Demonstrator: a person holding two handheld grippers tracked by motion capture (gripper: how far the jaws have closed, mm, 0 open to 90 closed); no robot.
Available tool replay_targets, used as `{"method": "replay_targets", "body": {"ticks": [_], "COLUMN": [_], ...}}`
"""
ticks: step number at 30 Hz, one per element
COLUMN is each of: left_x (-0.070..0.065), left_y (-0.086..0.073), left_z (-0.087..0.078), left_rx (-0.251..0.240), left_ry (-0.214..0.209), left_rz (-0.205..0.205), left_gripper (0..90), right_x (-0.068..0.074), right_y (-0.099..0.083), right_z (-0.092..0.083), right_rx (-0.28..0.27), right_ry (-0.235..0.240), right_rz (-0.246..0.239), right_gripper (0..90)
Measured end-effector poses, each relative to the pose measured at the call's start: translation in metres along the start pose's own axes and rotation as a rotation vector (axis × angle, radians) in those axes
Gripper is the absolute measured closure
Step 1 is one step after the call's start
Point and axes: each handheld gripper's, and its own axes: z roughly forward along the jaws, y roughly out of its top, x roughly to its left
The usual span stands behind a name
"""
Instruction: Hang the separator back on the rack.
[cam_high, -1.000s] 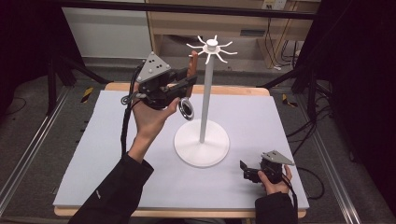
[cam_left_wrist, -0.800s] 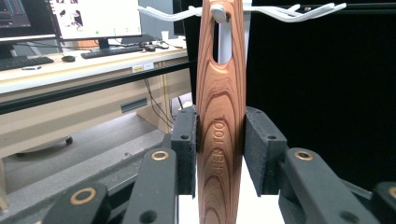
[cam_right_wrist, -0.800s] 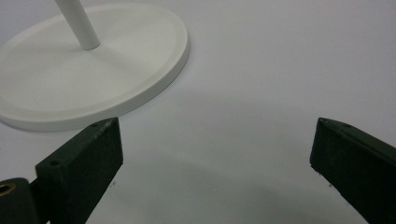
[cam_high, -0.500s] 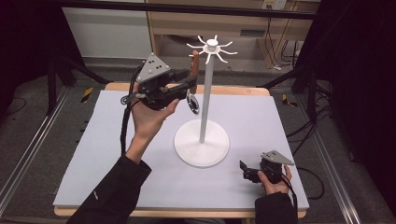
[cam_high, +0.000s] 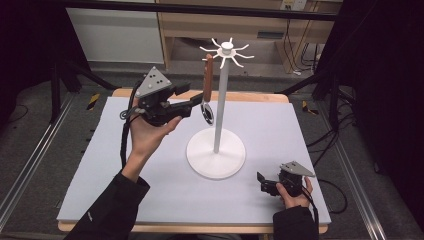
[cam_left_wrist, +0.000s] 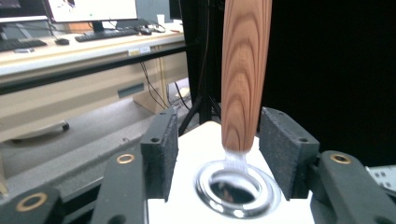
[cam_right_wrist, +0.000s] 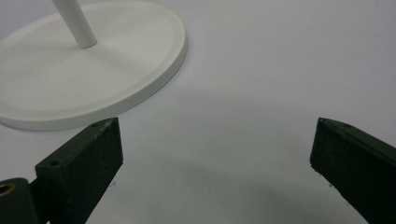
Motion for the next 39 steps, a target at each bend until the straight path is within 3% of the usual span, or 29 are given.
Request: {"method": "replay_targets", "body": {"ticks": [13, 30, 39], "left_x": [0.011, 0.025, 0.040], "left_y": [-0.048, -0.132, -0.174], "left_z": [-0.021, -0.032, -0.047], "left_rx": [0.084, 0.216, 0.258], "left_ry": [0.022, 0.030, 0.063], "left_rz": [0.034, -0.018, -0.075], "left_gripper": [38.5, 34.9, 34.5], "right_x": [0.000, 0.000, 0.000], "right_y": [-0.001, -0.001, -0.002], "right_z": [0.001, 0.001, 0.001], "right_rx": [0.008, 0.011, 0.017], "right_ry": [-0.008, -0.010, -0.010], "right_rz": [-0.003, 0.002, 0.007], "right_gripper": [2.9, 2.9, 2.8]}}
